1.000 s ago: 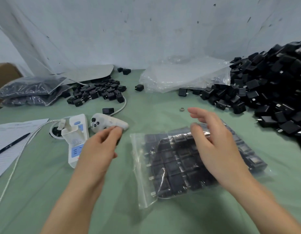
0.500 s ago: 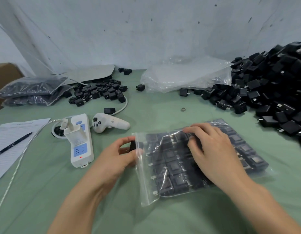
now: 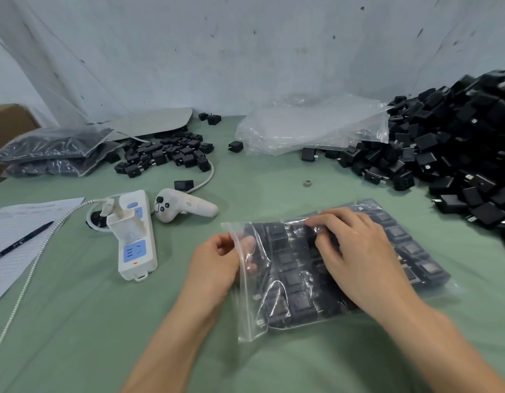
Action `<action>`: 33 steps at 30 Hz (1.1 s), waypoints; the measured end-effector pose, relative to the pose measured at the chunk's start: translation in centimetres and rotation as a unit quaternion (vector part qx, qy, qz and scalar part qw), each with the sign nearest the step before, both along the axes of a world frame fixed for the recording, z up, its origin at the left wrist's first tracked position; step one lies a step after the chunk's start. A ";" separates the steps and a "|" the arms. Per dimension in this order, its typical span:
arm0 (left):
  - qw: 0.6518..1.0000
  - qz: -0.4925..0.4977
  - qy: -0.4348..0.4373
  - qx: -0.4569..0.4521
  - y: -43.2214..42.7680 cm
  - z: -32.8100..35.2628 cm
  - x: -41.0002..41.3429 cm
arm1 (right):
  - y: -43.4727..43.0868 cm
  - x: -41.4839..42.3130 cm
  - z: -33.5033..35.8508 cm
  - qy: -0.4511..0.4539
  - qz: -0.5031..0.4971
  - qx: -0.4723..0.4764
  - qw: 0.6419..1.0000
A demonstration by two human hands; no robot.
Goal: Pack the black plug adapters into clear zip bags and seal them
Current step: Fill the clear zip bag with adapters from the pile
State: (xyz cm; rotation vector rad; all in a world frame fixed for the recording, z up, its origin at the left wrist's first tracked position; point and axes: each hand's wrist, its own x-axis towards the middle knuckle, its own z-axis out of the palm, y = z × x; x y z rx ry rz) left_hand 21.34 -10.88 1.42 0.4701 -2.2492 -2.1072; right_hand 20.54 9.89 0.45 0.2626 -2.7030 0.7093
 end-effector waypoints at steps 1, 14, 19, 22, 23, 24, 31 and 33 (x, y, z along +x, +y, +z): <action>1.000 0.008 0.007 -0.011 0.3 0.0 0.0 | 0.0 0.0 0.0 0.000 0.001 0.001 1.000; 0.993 0.043 -0.007 0.107 -0.5 1.4 -0.2 | 0.1 0.0 0.1 0.006 0.004 0.007 1.000; 0.997 0.025 -0.006 0.070 0.4 1.2 -0.1 | 0.1 0.2 0.1 0.006 0.000 0.023 1.000; 0.996 0.031 -0.002 0.084 -0.1 1.4 -0.2 | 0.2 0.3 0.1 0.004 0.002 0.025 1.000; 0.996 0.029 -0.001 0.090 -0.1 1.4 -0.2 | 0.2 0.3 0.1 0.003 0.002 0.026 1.000; 0.995 0.023 0.000 0.098 -0.1 1.5 -0.1 | 0.2 0.3 0.2 0.003 0.002 0.027 1.000; 0.990 0.007 -0.004 0.138 0.2 1.4 -0.3 | 0.1 0.4 0.3 0.001 0.003 0.032 0.999; 0.991 0.004 -0.009 0.135 -0.4 1.5 -0.3 | 0.1 0.5 0.2 0.000 0.004 0.030 1.000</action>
